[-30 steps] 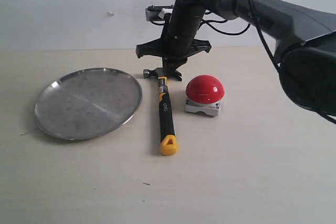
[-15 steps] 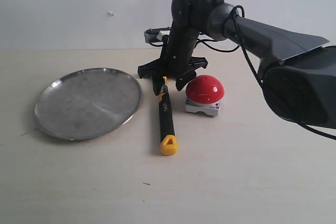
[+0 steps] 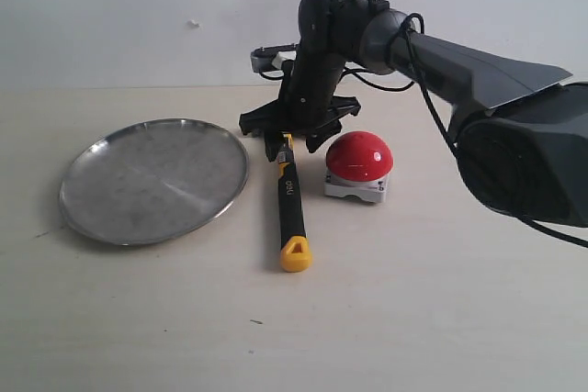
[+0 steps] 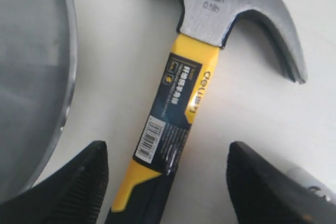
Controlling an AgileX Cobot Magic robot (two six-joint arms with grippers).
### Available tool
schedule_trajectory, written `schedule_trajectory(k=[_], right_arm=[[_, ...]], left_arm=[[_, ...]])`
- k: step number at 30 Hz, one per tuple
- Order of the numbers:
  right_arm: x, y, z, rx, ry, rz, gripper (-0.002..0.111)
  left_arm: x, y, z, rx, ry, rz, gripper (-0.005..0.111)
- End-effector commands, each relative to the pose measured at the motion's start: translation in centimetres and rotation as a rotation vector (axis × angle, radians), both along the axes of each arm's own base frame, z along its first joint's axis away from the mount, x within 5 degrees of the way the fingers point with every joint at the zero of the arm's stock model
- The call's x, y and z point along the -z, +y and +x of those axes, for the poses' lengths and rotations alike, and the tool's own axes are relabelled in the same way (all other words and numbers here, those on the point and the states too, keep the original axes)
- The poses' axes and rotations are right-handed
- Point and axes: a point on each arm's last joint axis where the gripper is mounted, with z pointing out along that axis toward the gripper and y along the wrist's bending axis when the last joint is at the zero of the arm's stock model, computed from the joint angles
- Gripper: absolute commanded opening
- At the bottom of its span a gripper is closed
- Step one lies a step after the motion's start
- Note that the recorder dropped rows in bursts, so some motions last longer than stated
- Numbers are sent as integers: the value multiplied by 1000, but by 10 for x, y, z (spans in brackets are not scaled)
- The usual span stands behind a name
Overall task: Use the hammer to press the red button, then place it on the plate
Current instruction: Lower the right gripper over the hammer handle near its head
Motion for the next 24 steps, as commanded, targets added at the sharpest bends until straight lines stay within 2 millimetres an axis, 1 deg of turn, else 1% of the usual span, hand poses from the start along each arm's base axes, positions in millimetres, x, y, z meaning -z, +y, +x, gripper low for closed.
schedule_trajectory(k=[1,6,15,24], right_arm=[[2,13,-4,-24,-58,-55,63],[2,14,-4,46,-93,-116,63],[4,15,-6,50,-67,-103,62],[3,15,-5,48,-84,-96,62]], left_arm=[[-1,0,0,0,-10,-4,0],[-1,0,0,0,-10,-4,0],[-1,0,0,0,-10,-4,0],[-1,0,0,0,-10,-4,0]])
